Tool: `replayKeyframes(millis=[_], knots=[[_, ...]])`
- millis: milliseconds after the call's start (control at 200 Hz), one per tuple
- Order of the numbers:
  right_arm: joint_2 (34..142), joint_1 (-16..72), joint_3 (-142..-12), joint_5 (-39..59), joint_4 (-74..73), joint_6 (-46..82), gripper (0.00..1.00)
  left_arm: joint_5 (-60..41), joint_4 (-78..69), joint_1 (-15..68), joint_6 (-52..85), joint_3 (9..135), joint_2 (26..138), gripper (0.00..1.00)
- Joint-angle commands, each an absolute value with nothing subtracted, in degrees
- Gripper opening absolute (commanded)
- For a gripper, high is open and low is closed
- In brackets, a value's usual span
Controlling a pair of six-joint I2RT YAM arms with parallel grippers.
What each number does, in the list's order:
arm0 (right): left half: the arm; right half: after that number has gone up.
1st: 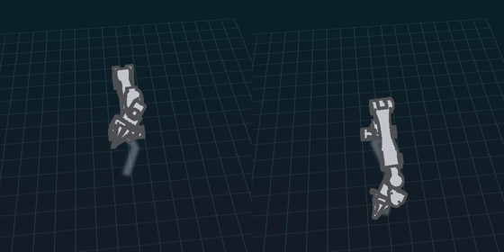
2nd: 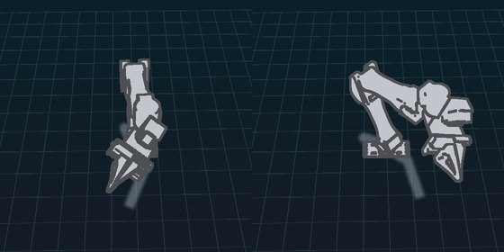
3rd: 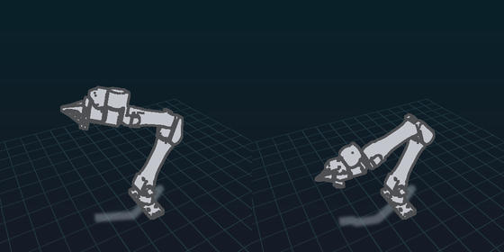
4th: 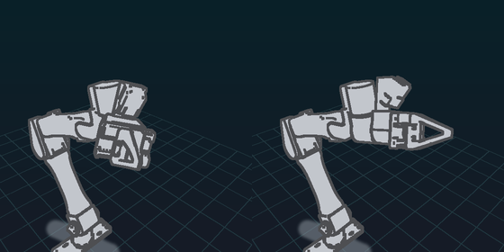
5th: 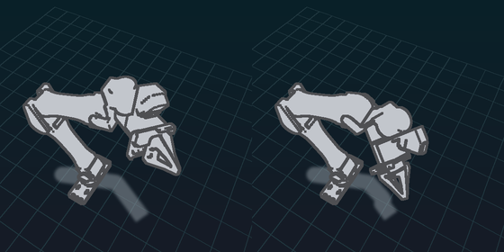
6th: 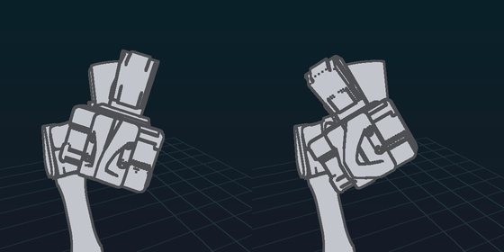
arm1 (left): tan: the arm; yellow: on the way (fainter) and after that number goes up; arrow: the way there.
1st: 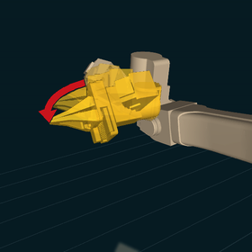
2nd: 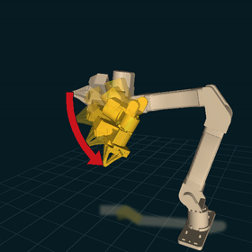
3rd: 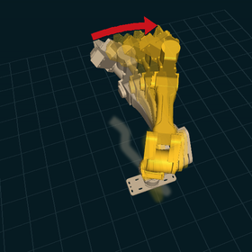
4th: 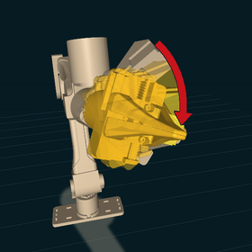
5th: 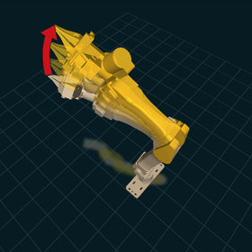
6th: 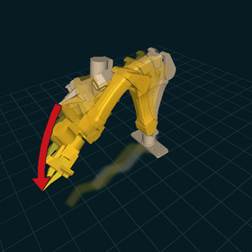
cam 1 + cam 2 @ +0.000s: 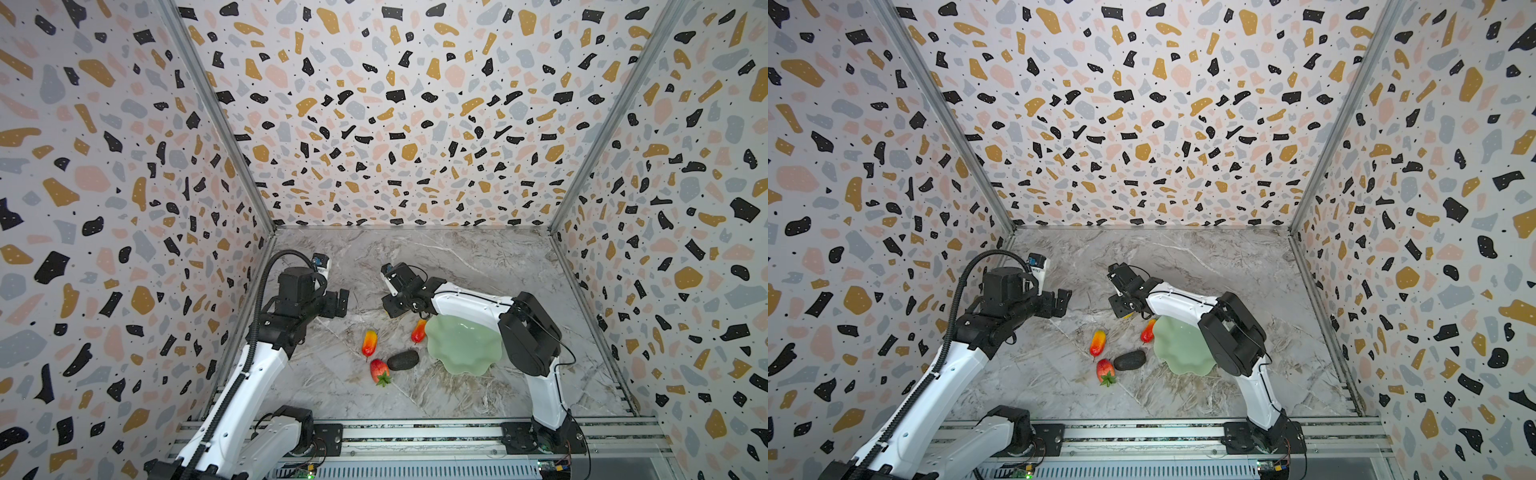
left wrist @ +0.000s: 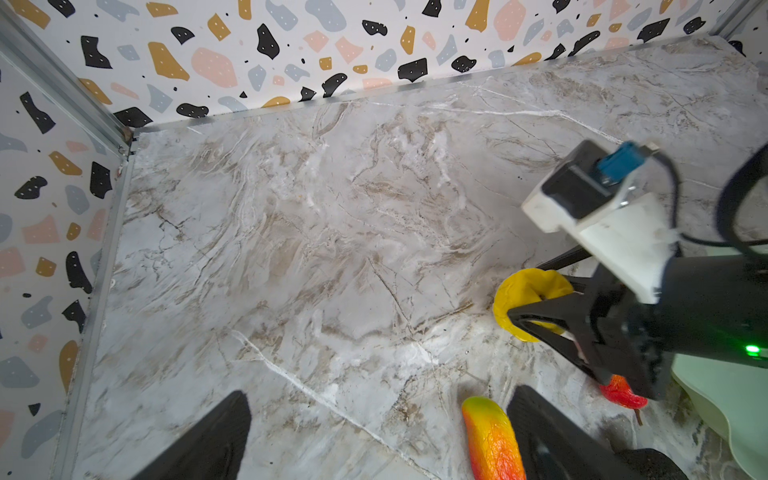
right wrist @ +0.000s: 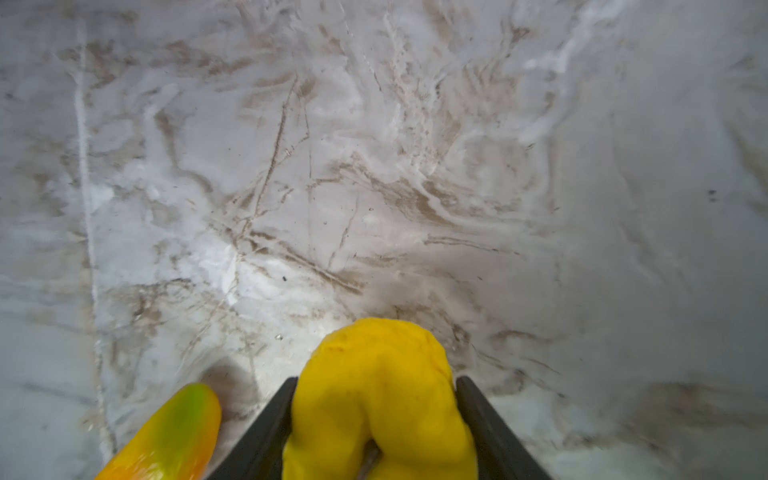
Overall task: Place and organize the fake fruits in the fruit bowl
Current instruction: 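Close the right gripper on the yellow apple and lift it, then carry the apple over the green bowl and lower it inside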
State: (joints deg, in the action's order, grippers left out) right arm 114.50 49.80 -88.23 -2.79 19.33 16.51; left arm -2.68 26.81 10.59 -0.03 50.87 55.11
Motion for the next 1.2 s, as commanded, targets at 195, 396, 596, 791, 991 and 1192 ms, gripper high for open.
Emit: replayKeyframes(millis=[195,396,596,791,991,1192], knots=[[85.58,45.2,-79.94,-10.66,33.3,15.3,0.53,-3.86,25.29,10.23,-0.51,50.71,56.07,0.99],[70.32,41.7,-67.79,-13.01,40.89,21.29,0.51,-4.66,25.5,10.63,-0.24,51.31,56.69,1.0],[66.14,40.81,-56.11,-10.54,36.63,25.79,0.5,-4.76,25.62,11.05,-0.2,51.46,56.56,0.99],[69.86,40.69,-51.29,-9.31,30.46,25.43,0.5,-3.35,26.33,12.26,-0.5,51.94,56.17,1.0],[73.15,40.51,-46.33,-6.9,22.77,25.55,0.53,-2.99,26.1,12.3,-0.61,51.59,55.17,1.0],[74.97,40.52,-41.68,-7.1,17.54,27.41,0.54,-2.81,26.17,12.39,-0.53,51.55,54.8,1.0]])
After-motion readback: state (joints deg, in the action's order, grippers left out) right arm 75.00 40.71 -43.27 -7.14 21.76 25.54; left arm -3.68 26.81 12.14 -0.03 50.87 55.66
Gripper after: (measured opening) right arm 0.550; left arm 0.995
